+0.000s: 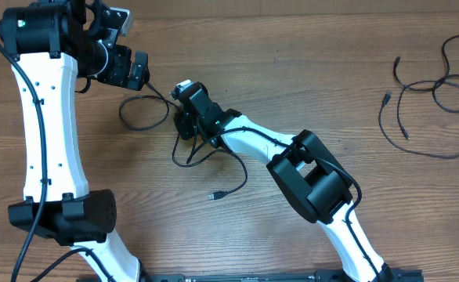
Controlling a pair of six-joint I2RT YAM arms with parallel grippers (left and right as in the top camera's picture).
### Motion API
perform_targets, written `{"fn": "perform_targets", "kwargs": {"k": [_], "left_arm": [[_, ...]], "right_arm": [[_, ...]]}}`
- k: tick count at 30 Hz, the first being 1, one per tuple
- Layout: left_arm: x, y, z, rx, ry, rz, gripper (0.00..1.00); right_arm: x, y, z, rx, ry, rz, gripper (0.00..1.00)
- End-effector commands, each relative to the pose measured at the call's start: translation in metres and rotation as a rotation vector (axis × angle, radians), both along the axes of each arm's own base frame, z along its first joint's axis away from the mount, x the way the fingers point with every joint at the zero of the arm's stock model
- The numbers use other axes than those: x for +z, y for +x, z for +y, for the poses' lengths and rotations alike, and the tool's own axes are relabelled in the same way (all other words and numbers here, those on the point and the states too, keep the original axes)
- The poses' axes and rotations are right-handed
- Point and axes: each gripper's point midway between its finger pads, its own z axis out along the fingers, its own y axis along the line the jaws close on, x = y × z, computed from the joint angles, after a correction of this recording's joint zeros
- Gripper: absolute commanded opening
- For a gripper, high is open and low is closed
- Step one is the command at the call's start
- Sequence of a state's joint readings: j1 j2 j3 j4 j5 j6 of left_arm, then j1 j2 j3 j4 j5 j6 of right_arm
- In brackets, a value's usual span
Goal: Untangle cables
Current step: 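Grasp the short black cable with the right gripper, then carry the cable right with the right gripper onto the cable pile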
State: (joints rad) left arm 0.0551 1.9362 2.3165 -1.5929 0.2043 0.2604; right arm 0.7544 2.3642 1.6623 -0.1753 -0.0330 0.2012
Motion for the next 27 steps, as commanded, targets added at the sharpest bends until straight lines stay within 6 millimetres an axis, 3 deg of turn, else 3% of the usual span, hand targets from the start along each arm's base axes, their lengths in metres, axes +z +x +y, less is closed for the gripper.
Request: {"fn": "perform_targets", "kwargs": {"k": [1,4,9,14,17,21,24,27], "left_arm": [[-0.002,0.002,0.005,0.024,-0.002,0.008,1.00],[-0.002,0.002,0.005,0.024,-0.002,0.008,1.00],[-0.002,0.002,0.005,0.024,-0.002,0.008,1.00],[-0.002,0.002,0.005,0.024,-0.002,0.008,1.00],[-0.002,0.002,0.005,0.024,-0.002,0.008,1.00],[-0.002,0.002,0.005,0.024,-0.002,0.008,0.99],[-0.002,0.002,0.005,0.024,-0.002,0.008,1.00],[-0.002,0.002,0.005,0.024,-0.002,0.008,1.00]], "right_arm": [[-0.034,-0.003,-0.011,-0.027,-0.066,0.030,0.15],[-0.038,-0.005,-0.013,-0.027,-0.078,0.041,0.04],[-0.044,-0.009,-0.021,-0.034,-0.113,0.065,0.04],[-0.047,0.003,-0.048,-0.100,-0.164,0.080,0.04],[-0.039,0.015,-0.068,-0.141,-0.169,0.091,0.04],[-0.015,0.037,-0.100,-0.210,-0.156,0.087,0.04],[0.018,0.056,-0.130,-0.273,-0.133,0.066,0.04],[0.065,0.073,-0.165,-0.343,-0.099,0.028,0.04]]}}
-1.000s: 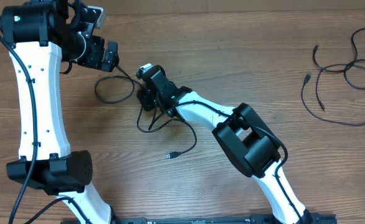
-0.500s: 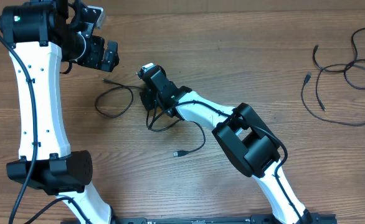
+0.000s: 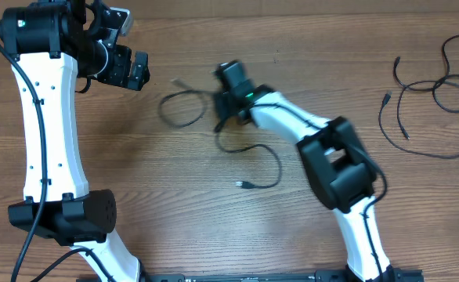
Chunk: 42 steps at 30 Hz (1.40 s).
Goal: Untangle cables
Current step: 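Carry the cable right with the right gripper onto the cable pile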
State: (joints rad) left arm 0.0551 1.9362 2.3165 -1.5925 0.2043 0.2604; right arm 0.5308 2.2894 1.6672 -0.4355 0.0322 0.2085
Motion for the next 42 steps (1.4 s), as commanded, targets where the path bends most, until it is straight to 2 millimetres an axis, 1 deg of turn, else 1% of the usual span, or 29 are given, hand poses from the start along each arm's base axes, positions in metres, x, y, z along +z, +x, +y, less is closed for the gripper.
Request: {"fn": "perform_targets", "kwargs": {"k": [1,3,5,9,12,14,18,22,26,28,34,42], "left_arm": [[-0.002,0.002,0.005,0.024,-0.002,0.008,0.99],[-0.002,0.002,0.005,0.024,-0.002,0.008,1.00],[-0.002,0.002,0.005,0.024,-0.002,0.008,0.99],[-0.002,0.002,0.005,0.024,-0.002,0.008,1.00],[-0.002,0.002,0.005,0.024,-0.002,0.008,1.00],[-0.002,0.002,0.005,0.024,-0.002,0.008,1.00],[-0.002,0.002,0.005,0.024,-0.002,0.008,0.99],[-0.002,0.002,0.005,0.024,-0.002,0.008,0.99],[-0.002,0.002,0.005,0.024,-0.002,0.008,1.00],[-0.002,0.002,0.005,0.024,-0.002,0.008,1.00],[-0.002,0.002,0.005,0.024,-0.002,0.008,0.99],[-0.002,0.002,0.005,0.024,-0.002,0.008,1.00]], "right_arm": [[0.075,0.024,-0.039,-0.090,0.038,-0.115,0.04],[0.105,0.028,-0.058,-0.124,0.053,-0.147,0.04],[0.137,0.028,-0.077,-0.154,0.068,-0.181,0.04],[0.199,0.019,-0.108,-0.203,0.098,-0.257,0.04],[0.239,0.011,-0.130,-0.238,0.119,-0.315,0.04],[0.260,0.004,-0.145,-0.260,0.128,-0.344,0.04],[0.288,-0.010,-0.176,-0.314,0.129,-0.376,0.04],[0.304,-0.026,-0.213,-0.400,0.079,-0.388,0.04],[0.309,-0.044,-0.241,-0.468,0.030,-0.370,0.04],[0.308,-0.054,-0.253,-0.492,0.012,-0.346,0.04],[0.296,-0.090,-0.308,-0.635,-0.126,-0.251,0.04],[0.294,-0.123,-0.373,-0.808,-0.164,-0.185,0.04]]}}
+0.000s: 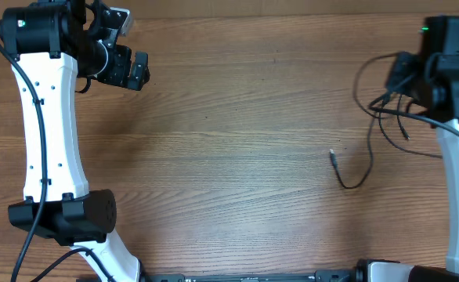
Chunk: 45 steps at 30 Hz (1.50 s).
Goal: Untangle cables
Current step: 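Carry the cable right with the right gripper onto the cable pile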
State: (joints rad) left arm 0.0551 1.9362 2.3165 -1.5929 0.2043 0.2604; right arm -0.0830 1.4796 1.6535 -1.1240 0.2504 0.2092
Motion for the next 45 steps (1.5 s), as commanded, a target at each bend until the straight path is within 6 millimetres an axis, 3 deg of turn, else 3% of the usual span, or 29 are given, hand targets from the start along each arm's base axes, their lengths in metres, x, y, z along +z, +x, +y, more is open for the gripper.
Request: {"fn": "perform_targets", "kwargs": {"k": [1,11,21,34,38,45], "left_arm": [[-0.002,0.002,0.005,0.024,-0.002,0.008,0.99],[-0.002,0.002,0.005,0.024,-0.002,0.008,1.00],[-0.002,0.002,0.005,0.024,-0.002,0.008,1.00],[-0.002,0.002,0.005,0.024,-0.002,0.008,1.00],[-0.002,0.002,0.005,0.024,-0.002,0.008,0.99],[-0.002,0.002,0.005,0.024,-0.002,0.008,1.00]], "right_arm": [[0.015,-0.016,-0.028,-0.087,-0.020,-0.032,0.04],[0.011,-0.056,-0.108,-0.326,-0.012,-0.001,0.04],[0.016,-0.108,-0.188,-0.588,-0.022,-0.033,0.04],[0.030,-0.119,-0.235,-0.666,0.008,-0.183,0.04],[0.014,-0.116,-0.244,-0.677,0.025,-0.146,0.04],[-0.030,-0.102,-0.257,-0.678,0.090,-0.050,0.04]]}}
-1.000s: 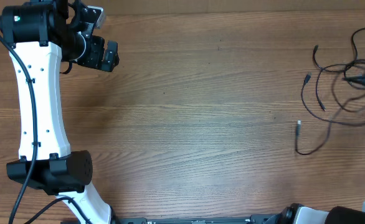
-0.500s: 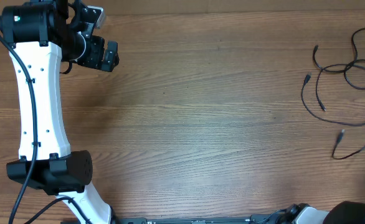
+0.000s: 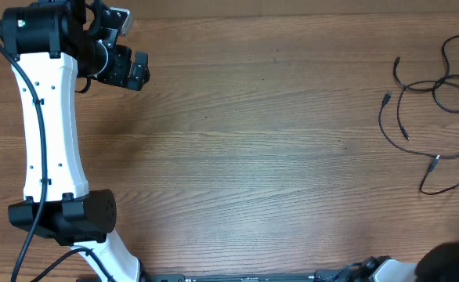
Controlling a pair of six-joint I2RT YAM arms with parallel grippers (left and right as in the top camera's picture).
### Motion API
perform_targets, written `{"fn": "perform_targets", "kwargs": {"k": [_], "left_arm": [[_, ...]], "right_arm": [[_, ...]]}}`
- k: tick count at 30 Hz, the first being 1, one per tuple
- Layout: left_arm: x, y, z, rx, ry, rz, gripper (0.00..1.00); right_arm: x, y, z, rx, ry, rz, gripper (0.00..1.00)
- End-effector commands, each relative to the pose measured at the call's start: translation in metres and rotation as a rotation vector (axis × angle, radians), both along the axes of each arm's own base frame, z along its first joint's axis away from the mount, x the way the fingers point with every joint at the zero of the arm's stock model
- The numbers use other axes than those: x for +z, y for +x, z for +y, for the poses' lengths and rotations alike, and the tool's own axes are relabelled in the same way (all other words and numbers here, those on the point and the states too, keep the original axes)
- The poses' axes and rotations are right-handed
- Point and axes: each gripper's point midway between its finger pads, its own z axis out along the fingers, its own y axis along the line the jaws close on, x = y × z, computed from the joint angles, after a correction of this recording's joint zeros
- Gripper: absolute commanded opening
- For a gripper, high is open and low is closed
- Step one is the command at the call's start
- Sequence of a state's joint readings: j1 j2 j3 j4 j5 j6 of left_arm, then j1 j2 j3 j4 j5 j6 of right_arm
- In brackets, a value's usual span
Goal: Untangle cables
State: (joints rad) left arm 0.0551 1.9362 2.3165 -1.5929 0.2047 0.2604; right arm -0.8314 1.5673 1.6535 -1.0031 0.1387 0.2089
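A tangle of thin black cables (image 3: 439,83) lies at the table's far right edge, with several loose plug ends. Below it a single black cable (image 3: 442,178) lies apart from the tangle, curving from a small plug (image 3: 435,163) off the right edge. My left gripper (image 3: 140,70) hangs at the upper left, far from every cable; its fingers look spread with nothing between them. The right gripper is out of view; only a dark part of the right arm (image 3: 451,262) shows at the bottom right corner.
The white left arm (image 3: 48,117) stands along the left side, its base (image 3: 61,219) near the front edge. The wooden table (image 3: 253,157) stretches between the left arm and the cables.
The right arm, which stood over the tangle at the far right with a cable hanging from it, has left the view. That cable now lies on the table below the tangle.
The right gripper first held a looped cable near the left gripper at the table's left middle. Then it held it a little farther right. Later it was at the far right with the cable trailing. Now the cable lies beside the tangle and the arm is withdrawn.
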Motion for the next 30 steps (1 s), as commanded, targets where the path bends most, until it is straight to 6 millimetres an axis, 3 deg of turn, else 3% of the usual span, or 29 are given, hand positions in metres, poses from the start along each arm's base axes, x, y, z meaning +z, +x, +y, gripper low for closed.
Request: {"fn": "perform_targets", "kwargs": {"k": [1,9,12,18,25,30], "left_arm": [[-0.002,0.002,0.005,0.024,-0.002,0.008,0.99],[-0.002,0.002,0.005,0.024,-0.002,0.008,1.00],[-0.002,0.002,0.005,0.024,-0.002,0.008,1.00],[-0.002,0.002,0.005,0.024,-0.002,0.008,1.00],[-0.002,0.002,0.005,0.024,-0.002,0.008,1.00],[-0.002,0.002,0.005,0.024,-0.002,0.008,0.99]], "right_arm": [[-0.018,0.007,-0.006,0.003,0.042,0.013,0.04],[-0.043,0.014,-0.013,0.008,0.087,0.045,0.04],[-0.048,0.016,-0.015,0.008,0.093,0.050,0.21],[-0.053,0.017,-0.016,0.007,0.101,0.058,0.75],[-0.055,0.026,-0.006,0.065,0.145,0.021,0.99],[-0.053,0.048,0.016,0.240,0.204,-0.043,1.00]]}}
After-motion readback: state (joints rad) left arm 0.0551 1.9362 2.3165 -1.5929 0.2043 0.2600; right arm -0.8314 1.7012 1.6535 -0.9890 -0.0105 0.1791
